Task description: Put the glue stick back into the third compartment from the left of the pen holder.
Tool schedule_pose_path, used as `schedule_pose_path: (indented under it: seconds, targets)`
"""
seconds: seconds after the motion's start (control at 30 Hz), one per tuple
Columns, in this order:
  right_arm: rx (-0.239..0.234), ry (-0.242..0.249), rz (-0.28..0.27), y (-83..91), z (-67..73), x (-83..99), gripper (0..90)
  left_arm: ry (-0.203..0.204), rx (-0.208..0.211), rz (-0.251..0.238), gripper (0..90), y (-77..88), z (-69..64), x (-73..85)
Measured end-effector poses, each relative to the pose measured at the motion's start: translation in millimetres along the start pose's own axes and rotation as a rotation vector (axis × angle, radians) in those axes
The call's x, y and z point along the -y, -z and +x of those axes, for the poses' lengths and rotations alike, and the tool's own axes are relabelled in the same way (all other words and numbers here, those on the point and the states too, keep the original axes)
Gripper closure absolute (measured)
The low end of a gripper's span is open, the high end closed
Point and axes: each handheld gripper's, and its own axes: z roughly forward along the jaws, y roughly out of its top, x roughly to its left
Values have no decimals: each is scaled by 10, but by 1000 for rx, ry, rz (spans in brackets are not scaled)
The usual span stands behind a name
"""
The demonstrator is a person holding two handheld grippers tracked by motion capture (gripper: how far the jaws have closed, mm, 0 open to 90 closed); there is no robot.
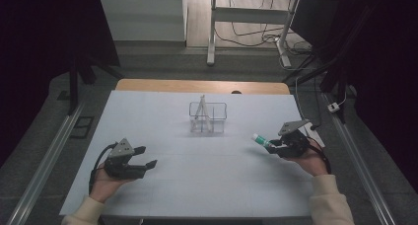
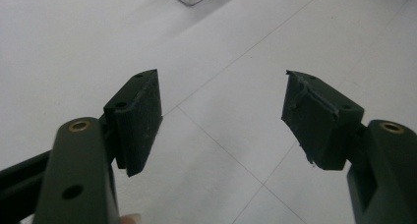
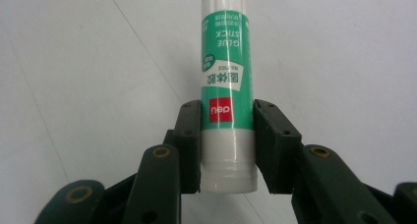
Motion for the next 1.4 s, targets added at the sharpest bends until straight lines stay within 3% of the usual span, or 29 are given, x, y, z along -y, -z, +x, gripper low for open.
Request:
schedule_pose_path:
  seconds: [0.17,0.63,1.4]
  targets:
    - [-21,-21,-27,-47,86,-123,648,-12,-1,2,313,-13,-25,-16]
    - [-79,-16,-75,-187,312,-358,648,-38,4,10,306,-70,-99,-76]
    - [-132,3,-103,-415,619,-632,647,-68,13,7,285,-214,-244,-233]
